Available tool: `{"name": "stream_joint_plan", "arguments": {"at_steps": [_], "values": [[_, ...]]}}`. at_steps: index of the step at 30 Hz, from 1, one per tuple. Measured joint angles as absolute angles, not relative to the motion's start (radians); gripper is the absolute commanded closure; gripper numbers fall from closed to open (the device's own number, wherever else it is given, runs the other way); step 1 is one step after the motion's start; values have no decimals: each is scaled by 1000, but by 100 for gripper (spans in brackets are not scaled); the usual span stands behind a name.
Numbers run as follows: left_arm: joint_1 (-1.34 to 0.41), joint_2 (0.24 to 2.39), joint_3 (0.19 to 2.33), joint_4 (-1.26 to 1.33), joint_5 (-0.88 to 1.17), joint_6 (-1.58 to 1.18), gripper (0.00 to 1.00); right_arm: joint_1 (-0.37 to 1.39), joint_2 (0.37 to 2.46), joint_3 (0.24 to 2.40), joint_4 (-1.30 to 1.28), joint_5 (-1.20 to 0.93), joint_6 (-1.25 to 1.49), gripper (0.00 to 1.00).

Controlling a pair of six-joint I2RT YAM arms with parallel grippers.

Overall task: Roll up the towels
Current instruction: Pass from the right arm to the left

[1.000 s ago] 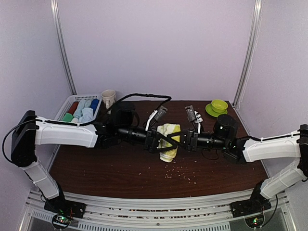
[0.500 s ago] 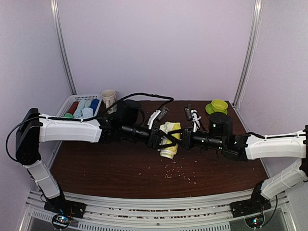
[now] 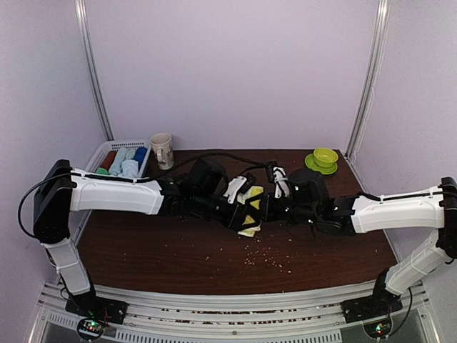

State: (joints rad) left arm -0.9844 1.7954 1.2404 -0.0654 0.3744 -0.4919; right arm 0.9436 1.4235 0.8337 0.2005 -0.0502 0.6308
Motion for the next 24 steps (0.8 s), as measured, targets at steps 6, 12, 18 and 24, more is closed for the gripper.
{"name": "stream_joint_plan", "arguments": {"at_steps": [6, 12, 18, 24], "values": [[-992, 1792, 1241, -73, 324, -495, 92, 956, 1423, 848, 171, 4, 648, 81], [-996, 1782, 1243, -87, 294, -492, 100, 960, 1423, 866, 152, 32, 668, 34], [-959, 1724, 1251, -218, 288, -455, 100, 930, 1401, 897, 84, 39, 640, 0], [-706, 1590, 1312, -466, 279, -366, 100, 825, 1317, 914, 31, 3, 582, 0]]}}
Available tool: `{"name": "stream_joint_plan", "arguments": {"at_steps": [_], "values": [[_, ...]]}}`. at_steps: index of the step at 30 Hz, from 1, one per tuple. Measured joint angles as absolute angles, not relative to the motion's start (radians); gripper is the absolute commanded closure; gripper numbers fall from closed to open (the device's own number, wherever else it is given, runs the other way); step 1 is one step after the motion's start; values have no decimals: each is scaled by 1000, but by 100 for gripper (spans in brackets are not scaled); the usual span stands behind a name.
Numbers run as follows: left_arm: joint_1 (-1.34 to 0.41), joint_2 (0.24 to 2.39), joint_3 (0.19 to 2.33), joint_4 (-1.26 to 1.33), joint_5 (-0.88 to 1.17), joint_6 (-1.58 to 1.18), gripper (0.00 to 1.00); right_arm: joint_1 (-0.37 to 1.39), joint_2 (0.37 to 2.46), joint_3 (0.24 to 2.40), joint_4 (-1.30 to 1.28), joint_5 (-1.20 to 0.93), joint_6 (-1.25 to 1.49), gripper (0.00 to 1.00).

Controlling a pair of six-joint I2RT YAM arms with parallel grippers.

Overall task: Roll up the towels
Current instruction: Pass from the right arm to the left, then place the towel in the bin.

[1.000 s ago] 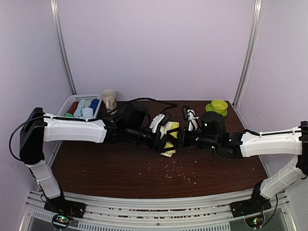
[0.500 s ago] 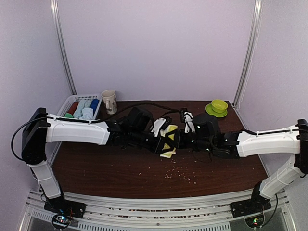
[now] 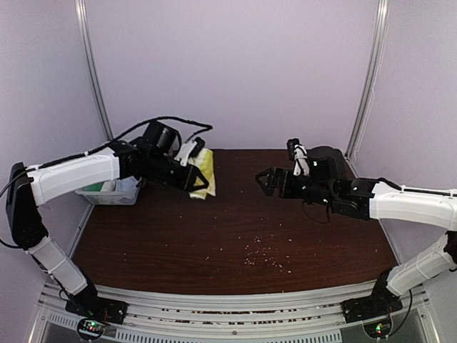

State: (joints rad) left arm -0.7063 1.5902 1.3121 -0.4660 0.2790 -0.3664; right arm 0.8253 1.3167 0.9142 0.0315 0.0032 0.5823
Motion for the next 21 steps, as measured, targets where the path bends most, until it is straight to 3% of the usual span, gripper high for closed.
{"name": "stream_joint_plan", "arguments": {"at_steps": [5, 11, 16, 21], "values": [[-443, 1571, 1491, -694, 147, -275, 100, 799, 1312, 937, -35, 6, 526, 0], [-199, 1639, 1720, -912, -161, -188, 100, 799, 1310, 918, -87, 0, 493, 0], [-100, 1779, 1814, -1023, -356, -159, 100, 799, 1296, 870, -139, -7, 458, 0], [-68, 1955, 1833, -1109, -414, -136, 100, 799, 1262, 850, -187, -1, 415, 0]]}}
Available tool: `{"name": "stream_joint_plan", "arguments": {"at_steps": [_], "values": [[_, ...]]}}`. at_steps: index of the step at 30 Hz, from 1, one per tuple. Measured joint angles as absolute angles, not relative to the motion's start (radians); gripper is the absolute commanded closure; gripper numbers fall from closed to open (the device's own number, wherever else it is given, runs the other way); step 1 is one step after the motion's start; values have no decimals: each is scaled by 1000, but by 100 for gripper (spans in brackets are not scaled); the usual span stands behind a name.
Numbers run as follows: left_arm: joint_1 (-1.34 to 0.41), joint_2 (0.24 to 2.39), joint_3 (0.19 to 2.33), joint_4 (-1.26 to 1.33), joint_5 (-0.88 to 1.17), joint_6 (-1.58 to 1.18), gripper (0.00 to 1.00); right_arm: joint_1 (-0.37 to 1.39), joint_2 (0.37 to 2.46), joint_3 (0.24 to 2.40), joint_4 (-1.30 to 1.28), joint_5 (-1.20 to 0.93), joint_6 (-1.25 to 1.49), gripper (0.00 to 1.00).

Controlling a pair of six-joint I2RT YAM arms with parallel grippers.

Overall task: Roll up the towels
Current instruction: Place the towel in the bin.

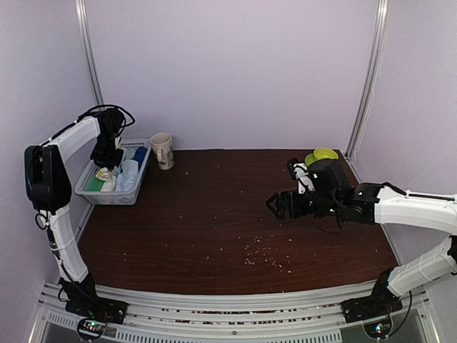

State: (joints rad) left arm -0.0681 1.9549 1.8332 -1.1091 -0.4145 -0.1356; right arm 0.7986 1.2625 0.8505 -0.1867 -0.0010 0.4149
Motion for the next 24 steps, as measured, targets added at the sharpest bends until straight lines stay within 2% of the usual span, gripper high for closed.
{"name": "stream_joint_plan", "arguments": {"at_steps": [5, 11, 21, 24], "values": [[-33, 2068, 1841, -1143, -358, -109, 100, 799, 1209, 841, -190, -1, 402, 0], [58, 2103, 1841, -1140, -209, -77, 100, 799, 1174, 813, -188, 9, 395, 0], [129, 2182, 1810, -1061, 215, -9, 100, 799, 1172, 807, -188, 9, 391, 0], [146, 2207, 1808, -1044, 324, 2, 81, 799, 1172, 807, -188, 13, 391, 0]]}}
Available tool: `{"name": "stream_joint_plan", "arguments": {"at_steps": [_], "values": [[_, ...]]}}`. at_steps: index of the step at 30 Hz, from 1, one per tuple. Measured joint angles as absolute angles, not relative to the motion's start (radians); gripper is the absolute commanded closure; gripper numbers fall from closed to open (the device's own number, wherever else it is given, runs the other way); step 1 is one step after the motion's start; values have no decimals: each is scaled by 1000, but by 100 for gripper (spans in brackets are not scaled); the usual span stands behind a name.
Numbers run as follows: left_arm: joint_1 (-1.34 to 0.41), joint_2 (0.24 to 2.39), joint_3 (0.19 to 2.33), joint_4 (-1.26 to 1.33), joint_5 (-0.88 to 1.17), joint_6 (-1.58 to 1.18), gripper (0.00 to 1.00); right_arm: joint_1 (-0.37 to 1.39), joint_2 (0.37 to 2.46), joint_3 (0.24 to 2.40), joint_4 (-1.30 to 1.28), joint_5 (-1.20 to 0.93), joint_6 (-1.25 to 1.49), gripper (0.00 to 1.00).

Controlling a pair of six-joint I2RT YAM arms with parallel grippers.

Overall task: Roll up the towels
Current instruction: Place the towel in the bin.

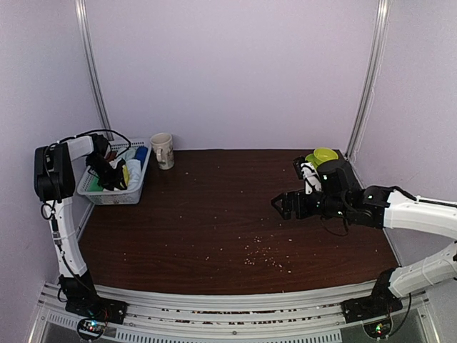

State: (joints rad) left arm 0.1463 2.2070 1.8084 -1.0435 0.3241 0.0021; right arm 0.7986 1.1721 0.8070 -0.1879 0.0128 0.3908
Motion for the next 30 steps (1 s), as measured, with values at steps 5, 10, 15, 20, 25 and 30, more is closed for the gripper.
{"name": "stream_joint_plan", "arguments": {"at_steps": [5, 10, 15, 20, 25, 30], "values": [[161, 2222, 1811, -1039, 359, 1, 51, 799, 1174, 807, -187, 19, 390, 0], [158, 2221, 1811, -1026, 333, -18, 41, 799, 1190, 809, -183, 19, 390, 0], [153, 2216, 1813, -1023, 307, -35, 37, 799, 1199, 812, -183, 19, 390, 0], [148, 2206, 1820, -1024, 266, -54, 14, 799, 1199, 813, -183, 18, 390, 0], [142, 2168, 1820, -1022, 236, -75, 2, 799, 1199, 814, -183, 18, 390, 0], [142, 2136, 1822, -1020, 193, -89, 2, 799, 1199, 815, -183, 17, 390, 0]]}}
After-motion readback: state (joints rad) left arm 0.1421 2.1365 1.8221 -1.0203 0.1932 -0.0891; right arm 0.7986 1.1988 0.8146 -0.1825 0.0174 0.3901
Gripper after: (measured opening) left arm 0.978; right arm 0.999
